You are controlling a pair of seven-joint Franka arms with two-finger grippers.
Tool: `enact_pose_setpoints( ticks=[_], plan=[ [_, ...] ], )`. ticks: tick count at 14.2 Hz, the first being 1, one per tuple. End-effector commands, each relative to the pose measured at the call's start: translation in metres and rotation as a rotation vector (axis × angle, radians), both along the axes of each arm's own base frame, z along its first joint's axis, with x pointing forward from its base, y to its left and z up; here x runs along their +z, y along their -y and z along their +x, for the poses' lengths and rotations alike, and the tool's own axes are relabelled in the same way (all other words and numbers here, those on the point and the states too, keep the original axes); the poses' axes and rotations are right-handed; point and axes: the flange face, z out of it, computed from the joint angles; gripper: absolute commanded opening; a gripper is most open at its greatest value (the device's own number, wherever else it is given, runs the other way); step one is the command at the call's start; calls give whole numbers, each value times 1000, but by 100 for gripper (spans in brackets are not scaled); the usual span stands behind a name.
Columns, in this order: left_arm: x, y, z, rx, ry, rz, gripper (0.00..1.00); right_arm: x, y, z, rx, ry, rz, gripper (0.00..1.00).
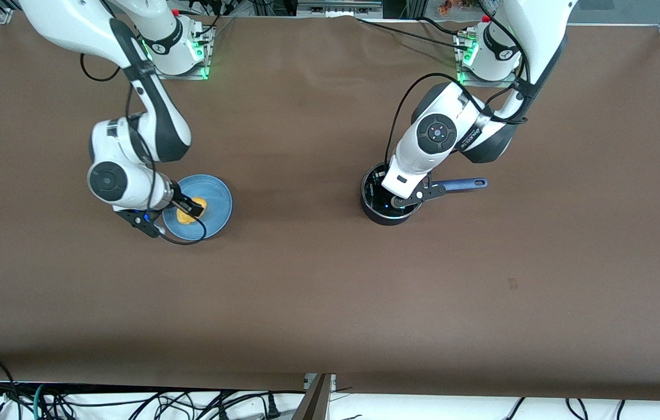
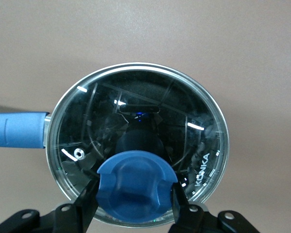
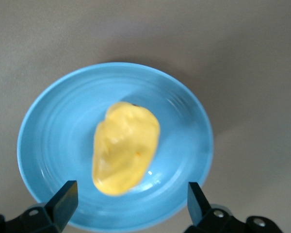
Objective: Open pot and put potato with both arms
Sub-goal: 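Grasp the blue lid knob with the left gripper while the right grasps the potato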
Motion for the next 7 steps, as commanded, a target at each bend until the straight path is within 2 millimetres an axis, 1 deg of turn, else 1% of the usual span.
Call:
enact_pose_setpoints(
  ticks=[1,2,3,4,6,7],
  plan=[
    [0,3,4,-1,21,12,34,-19,4,4,-62,32,-4,100],
    [0,3,4,-3,21,12,23,-22,5,4,-73,35,-6,100],
    [0,4,4,-9,21,11,9,-23,5,4,-73,35,-6,100],
    [3,3,4,-9,23,11,2,-25,6,3,-74,31,-8,100],
    [13,1,4,-7,29,17,0,-29,7,2,-77,24,-10,100],
    [22,-2,3,-3,26,29,0,-31,8,1,-80,21,-11,94]
  ],
)
